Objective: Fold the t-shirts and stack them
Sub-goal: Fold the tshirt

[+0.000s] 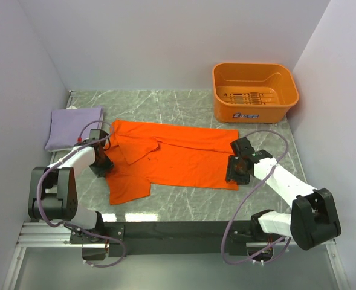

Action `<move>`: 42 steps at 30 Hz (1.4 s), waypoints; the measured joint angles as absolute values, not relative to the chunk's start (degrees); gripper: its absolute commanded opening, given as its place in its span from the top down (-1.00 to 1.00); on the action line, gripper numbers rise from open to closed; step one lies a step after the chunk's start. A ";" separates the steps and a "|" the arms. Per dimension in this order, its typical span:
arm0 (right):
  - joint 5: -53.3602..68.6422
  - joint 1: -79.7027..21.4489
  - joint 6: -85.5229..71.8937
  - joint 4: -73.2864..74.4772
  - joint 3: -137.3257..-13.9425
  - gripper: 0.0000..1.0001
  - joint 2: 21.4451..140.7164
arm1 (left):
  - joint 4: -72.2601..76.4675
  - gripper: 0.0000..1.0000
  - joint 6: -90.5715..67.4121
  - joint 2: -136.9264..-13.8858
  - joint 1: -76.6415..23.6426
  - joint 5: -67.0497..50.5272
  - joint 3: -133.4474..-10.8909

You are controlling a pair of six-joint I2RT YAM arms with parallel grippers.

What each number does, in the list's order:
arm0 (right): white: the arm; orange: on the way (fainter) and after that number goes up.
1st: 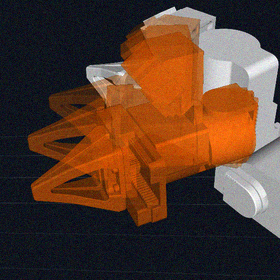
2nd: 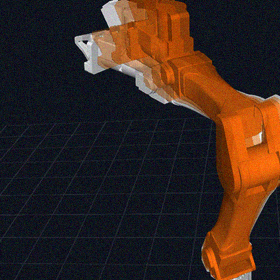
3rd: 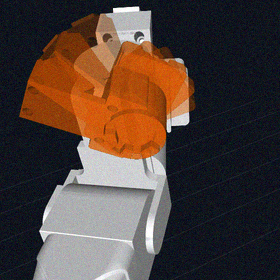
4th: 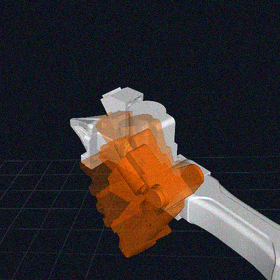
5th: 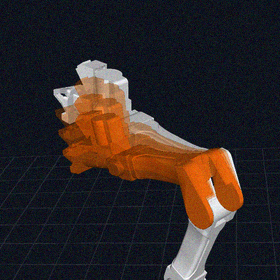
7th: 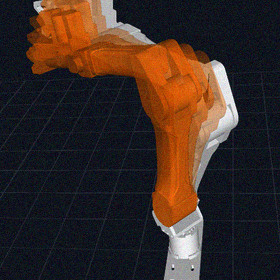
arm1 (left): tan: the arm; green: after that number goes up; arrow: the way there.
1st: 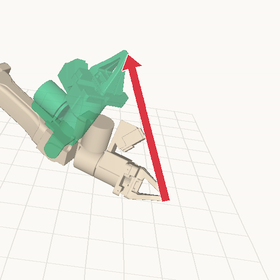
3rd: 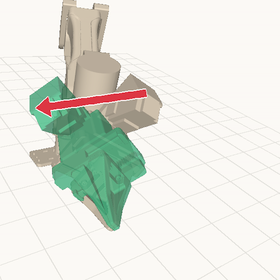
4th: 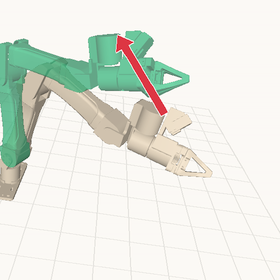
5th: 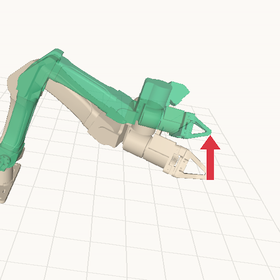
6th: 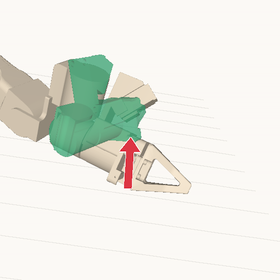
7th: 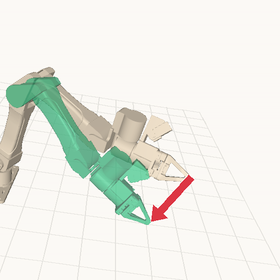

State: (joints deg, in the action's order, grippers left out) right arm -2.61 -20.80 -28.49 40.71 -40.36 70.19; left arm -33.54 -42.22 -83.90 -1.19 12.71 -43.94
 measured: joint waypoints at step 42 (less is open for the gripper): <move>-1.93 -12.95 -30.85 39.99 -36.91 1.00 67.92 | -39.07 0.99 -41.15 -82.46 -0.89 12.25 -46.28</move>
State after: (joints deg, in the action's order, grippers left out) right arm -1.93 -12.95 -30.85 39.99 -36.91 67.92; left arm -39.07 -41.15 -82.46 -0.89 12.25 -46.28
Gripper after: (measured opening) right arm 0.010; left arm 0.022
